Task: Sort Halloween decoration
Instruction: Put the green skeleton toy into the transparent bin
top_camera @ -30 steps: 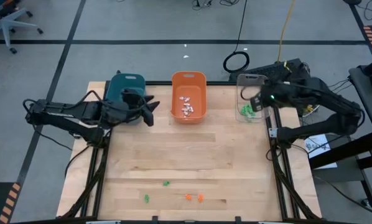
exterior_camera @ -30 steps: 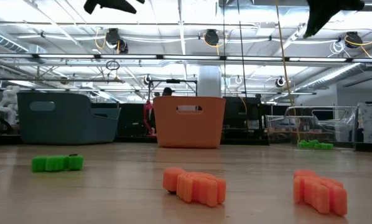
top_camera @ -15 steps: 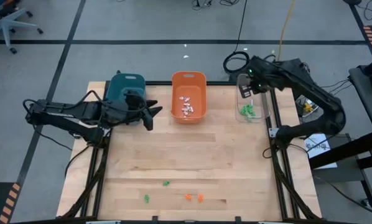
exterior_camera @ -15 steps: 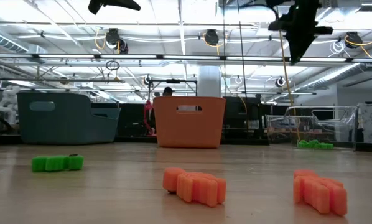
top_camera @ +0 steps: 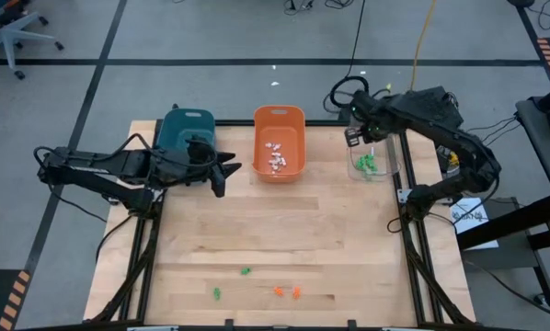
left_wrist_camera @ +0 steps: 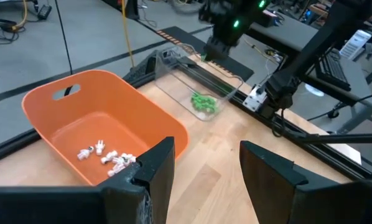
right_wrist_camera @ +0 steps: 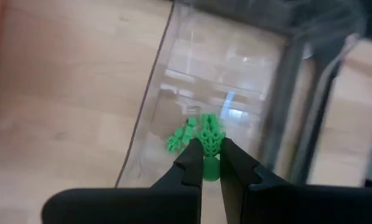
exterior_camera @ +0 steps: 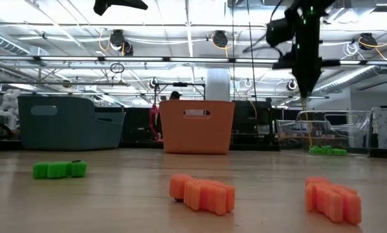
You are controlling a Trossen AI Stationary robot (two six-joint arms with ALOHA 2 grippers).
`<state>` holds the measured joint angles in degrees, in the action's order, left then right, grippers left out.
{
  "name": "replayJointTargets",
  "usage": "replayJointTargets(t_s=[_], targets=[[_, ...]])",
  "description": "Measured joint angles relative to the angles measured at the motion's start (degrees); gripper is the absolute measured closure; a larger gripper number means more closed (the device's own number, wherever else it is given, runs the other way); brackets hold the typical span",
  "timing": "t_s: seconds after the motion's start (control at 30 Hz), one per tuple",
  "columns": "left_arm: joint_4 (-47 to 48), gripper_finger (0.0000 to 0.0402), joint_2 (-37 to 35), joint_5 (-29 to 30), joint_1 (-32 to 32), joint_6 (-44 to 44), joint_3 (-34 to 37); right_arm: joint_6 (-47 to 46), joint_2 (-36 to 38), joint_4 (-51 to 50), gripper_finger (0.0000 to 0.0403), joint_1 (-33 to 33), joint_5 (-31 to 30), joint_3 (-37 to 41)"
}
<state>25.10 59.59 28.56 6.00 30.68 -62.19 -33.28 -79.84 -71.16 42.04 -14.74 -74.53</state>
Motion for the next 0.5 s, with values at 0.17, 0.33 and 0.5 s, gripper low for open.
replayJointTargets(t_s=[0.17,0.33,0.5], targets=[[0.6,0.0221,0.0,0.0,0.0,0.0,0.0,-2.5,0.0,8.5,0.0394,0.0,1.4,9.1],[3.3,0.0221,0.0,0.0,0.0,-0.1,0.0,-3.6,0.0,15.3,0.0394,0.0,1.3,14.9],[3.9,0.0221,0.0,0.0,0.0,-0.1,0.0,-3.6,0.0,20.6,0.0393,0.2,1.0,18.7]])
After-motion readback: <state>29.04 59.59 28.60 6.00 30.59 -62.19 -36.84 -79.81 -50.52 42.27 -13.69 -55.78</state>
